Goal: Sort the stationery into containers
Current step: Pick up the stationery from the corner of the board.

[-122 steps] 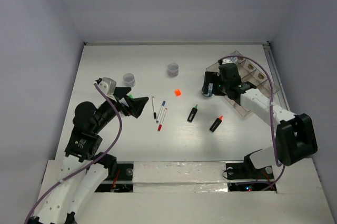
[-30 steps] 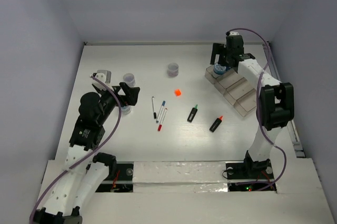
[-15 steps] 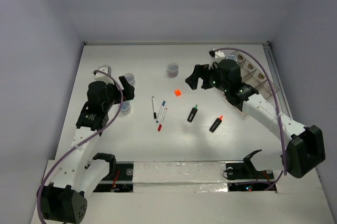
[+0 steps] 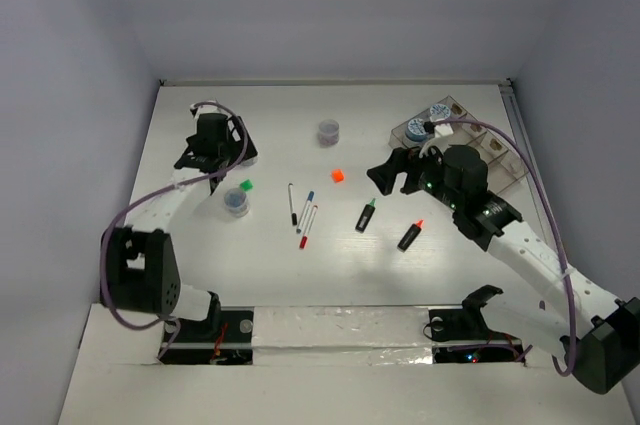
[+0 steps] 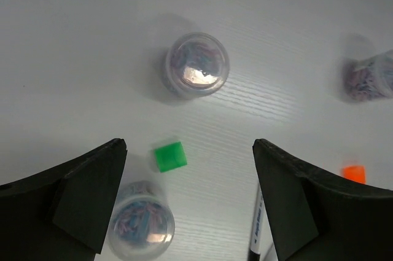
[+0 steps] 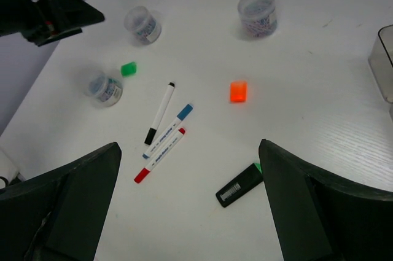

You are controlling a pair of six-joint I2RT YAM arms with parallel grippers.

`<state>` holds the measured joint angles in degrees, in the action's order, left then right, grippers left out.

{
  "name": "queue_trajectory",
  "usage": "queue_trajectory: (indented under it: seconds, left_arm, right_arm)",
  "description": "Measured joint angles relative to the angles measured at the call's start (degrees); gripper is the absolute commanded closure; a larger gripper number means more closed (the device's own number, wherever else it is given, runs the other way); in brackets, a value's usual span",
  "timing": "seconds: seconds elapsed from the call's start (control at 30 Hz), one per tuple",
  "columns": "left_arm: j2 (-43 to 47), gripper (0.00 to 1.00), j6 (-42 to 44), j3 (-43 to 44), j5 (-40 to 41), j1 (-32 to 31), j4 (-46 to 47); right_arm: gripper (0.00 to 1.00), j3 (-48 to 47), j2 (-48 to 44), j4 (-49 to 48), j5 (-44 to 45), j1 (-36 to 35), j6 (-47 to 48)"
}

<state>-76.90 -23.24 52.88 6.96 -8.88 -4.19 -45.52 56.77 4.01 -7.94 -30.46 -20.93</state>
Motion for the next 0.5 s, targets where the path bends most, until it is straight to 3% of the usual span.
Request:
queue_trajectory:
  seconds: [0.23, 0.5]
  left_arm:
    - [-14.6, 0.16, 1.5, 7.1, 3.1, 0.0, -0.1]
    - [-25.0, 0.14, 5.3, 15.3, 4.4, 0.0, -0.9]
  right_arm:
    - [0.00, 2.4, -1.1, -0.9, -0.1, 0.0, 0.5]
    - [0.00, 3.1, -1.0, -0.6, -0.8, 0.0, 0.6]
